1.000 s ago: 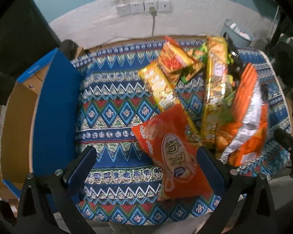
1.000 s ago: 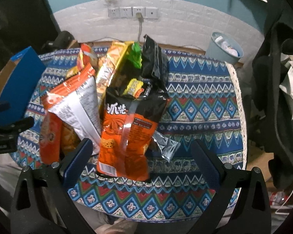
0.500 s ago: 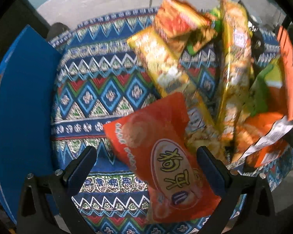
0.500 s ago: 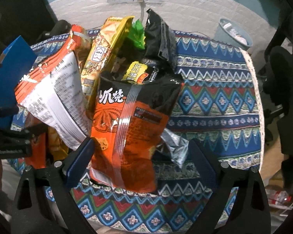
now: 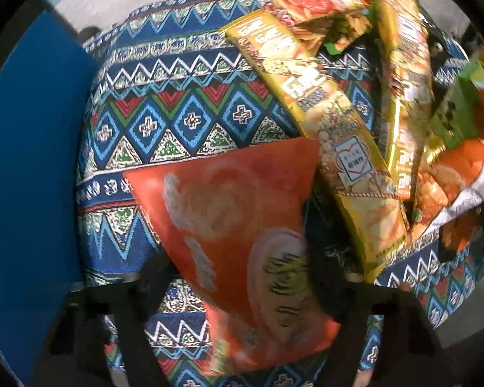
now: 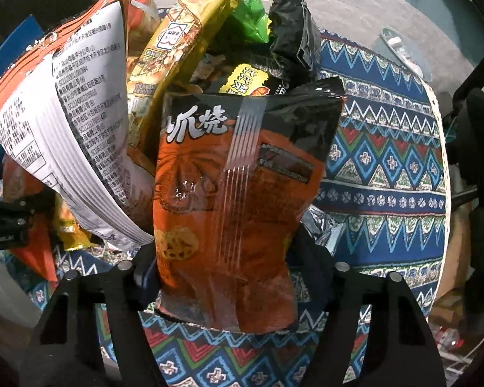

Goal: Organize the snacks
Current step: 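Grasp the red-orange chip bag with the left tool while the right tool grasps the orange octopus-print bag, then carry both bags over the cardboard box and open both tools to drop them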

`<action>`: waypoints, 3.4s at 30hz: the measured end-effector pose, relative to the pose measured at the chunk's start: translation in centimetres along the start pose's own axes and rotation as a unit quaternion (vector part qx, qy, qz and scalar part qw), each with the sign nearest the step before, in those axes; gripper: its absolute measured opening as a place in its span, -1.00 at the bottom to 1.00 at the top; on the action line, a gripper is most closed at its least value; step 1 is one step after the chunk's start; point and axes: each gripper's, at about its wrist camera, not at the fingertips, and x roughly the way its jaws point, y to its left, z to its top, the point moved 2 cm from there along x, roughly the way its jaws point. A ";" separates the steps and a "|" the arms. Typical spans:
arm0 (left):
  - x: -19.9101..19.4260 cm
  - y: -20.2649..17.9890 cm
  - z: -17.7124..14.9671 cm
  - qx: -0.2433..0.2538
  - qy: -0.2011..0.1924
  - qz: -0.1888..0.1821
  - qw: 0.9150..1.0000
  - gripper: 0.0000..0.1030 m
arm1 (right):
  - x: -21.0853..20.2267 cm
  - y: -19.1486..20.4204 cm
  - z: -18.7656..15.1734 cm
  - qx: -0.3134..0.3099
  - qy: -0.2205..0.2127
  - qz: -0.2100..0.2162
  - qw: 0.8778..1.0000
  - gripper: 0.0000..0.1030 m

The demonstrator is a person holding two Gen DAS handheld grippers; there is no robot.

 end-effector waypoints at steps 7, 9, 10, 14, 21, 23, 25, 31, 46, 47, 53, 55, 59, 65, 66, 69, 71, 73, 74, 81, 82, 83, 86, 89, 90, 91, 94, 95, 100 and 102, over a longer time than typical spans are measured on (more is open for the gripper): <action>-0.9 0.0 -0.9 0.010 -0.012 -0.007 1.000 -0.15 | -2.0 0.0 -0.1 0.000 -0.017 -0.002 1.000 -0.09; -1.8 0.0 -1.1 0.013 -0.028 -0.004 1.000 -0.16 | -3.0 0.0 -0.1 -0.002 -0.026 -0.008 1.000 -0.09; -2.3 0.1 -1.3 0.014 -0.035 -0.002 0.999 -0.17 | -3.4 0.1 -0.1 -0.003 -0.030 -0.011 0.999 -0.09; -4.2 0.2 -1.9 0.019 -0.062 0.000 0.998 -0.18 | -5.1 0.2 0.1 0.000 -0.045 -0.017 0.999 -0.09; -9.4 0.4 -3.1 0.037 -0.112 0.023 0.993 -0.18 | -8.6 0.0 1.0 -0.004 -0.082 -0.034 0.996 -0.10; -10.8 0.7 -3.2 0.042 -0.129 0.028 0.990 -0.18 | -9.5 0.1 1.1 -0.004 -0.093 -0.035 0.995 -0.09; -12.4 0.7 -2.8 0.044 -0.143 0.031 0.988 -0.18 | -10.7 0.5 1.3 -0.005 -0.106 -0.036 0.994 -0.09; -15.6 1.9 -3.0 0.049 -0.182 0.042 0.981 -0.18 | -13.4 2.3 2.5 -0.011 -0.138 -0.017 0.990 -0.09; -18.9 8.6 -3.2 -0.002 -0.236 0.057 0.970 -0.18 | -16.0 10.3 6.0 -0.071 -0.170 0.034 0.982 -0.09; -19.0 9.2 -3.3 -0.008 -0.236 0.057 0.970 -0.18 | -16.0 11.0 6.3 -0.076 -0.170 0.038 0.982 -0.09; -18.9 12.8 -3.8 -0.041 -0.237 0.056 0.969 -0.18 | -16.0 14.8 8.0 -0.101 -0.171 0.057 0.978 -0.09; -18.6 13.9 -3.9 -0.049 -0.234 0.065 0.969 -0.18 | -15.9 16.2 8.6 -0.110 -0.171 0.064 0.977 -0.09; -18.0 16.0 -4.2 -0.069 -0.230 0.069 0.968 -0.18 | -15.4 19.3 9.9 -0.131 -0.168 0.080 0.974 -0.09; -17.8 19.5 -5.0 -0.099 -0.233 0.084 0.964 -0.18 | -14.4 24.1 11.9 -0.158 -0.164 0.102 0.968 -0.09; -17.7 20.2 -5.2 -0.105 -0.233 0.089 0.963 -0.18 | -14.1 24.9 12.3 -0.162 -0.161 0.107 0.968 -0.09; -17.3 21.7 -5.5 -0.119 -0.228 0.094 0.962 -0.18 | -13.3 27.2 13.0 -0.173 -0.155 0.115 0.966 -0.09; -16.9 22.8 -5.7 -0.127 -0.225 0.098 0.961 -0.18 | -12.9 28.3 13.3 -0.180 -0.153 0.118 0.965 -0.09; -16.4 23.4 -5.9 -0.127 -0.224 0.113 0.960 -0.18 | -12.4 29.9 13.6 -0.192 -0.149 0.123 0.962 -0.09; -16.1 23.8 -6.0 -0.126 -0.222 0.126 0.959 -0.18 | -12.2 30.4 13.7 -0.196 -0.147 0.124 0.962 -0.09; -14.2 26.8 -7.2 -0.160 -0.197 0.119 0.960 -0.18 | -10.3 33.5 13.9 -0.209 -0.125 0.136 0.960 -0.09; -14.0 27.3 -7.3 -0.168 -0.194 0.114 0.960 -0.18 | -10.2 33.8 14.0 -0.211 -0.125 0.136 0.960 -0.09; -13.9 27.6 -7.4 -0.174 -0.192 0.111 0.959 -0.18 | -10.1 34.1 13.9 -0.213 -0.125 0.136 0.959 -0.09; -13.7 28.1 -7.5 -0.189 -0.187 0.101 0.959 -0.16 | -10.0 34.5 13.9 -0.215 -0.125 0.136 0.959 -0.08; -13.6 28.1 -7.4 -0.198 -0.178 0.097 0.959 -0.10 | -10.0 34.3 13.9 -0.212 -0.125 0.143 0.959 -0.06; -13.6 27.9 -7.4 -0.198 -0.176 0.101 0.959 -0.08 | -9.9 34.2 13.9 -0.211 -0.125 0.146 0.958 -0.05; -13.6 28.0 -7.4 -0.197 -0.176 0.105 0.959 -0.03 | -9.9 34.2 13.9 -0.210 -0.126 0.147 0.958 -0.02; -14.1 27.8 -7.5 -0.192 -0.181 0.126 0.956 0.21 | -10.3 34.2 13.9 -0.212 -0.133 0.147 0.957 0.06; -14.4 27.7 -7.5 -0.191 -0.185 0.129 0.955 0.31 | -10.5 34.1 13.9 -0.211 -0.137 0.147 0.957 0.13; -15.2 27.4 -7.7 -0.187 -0.195 0.127 0.954 0.41 | -11.4 33.3 14.0 -0.203 -0.151 0.148 0.956 0.35; -15.5 27.0 -7.7 -0.184 -0.197 0.116 0.956 0.45 | -11.7 32.7 13.8 -0.199 -0.154 0.145 0.957 0.37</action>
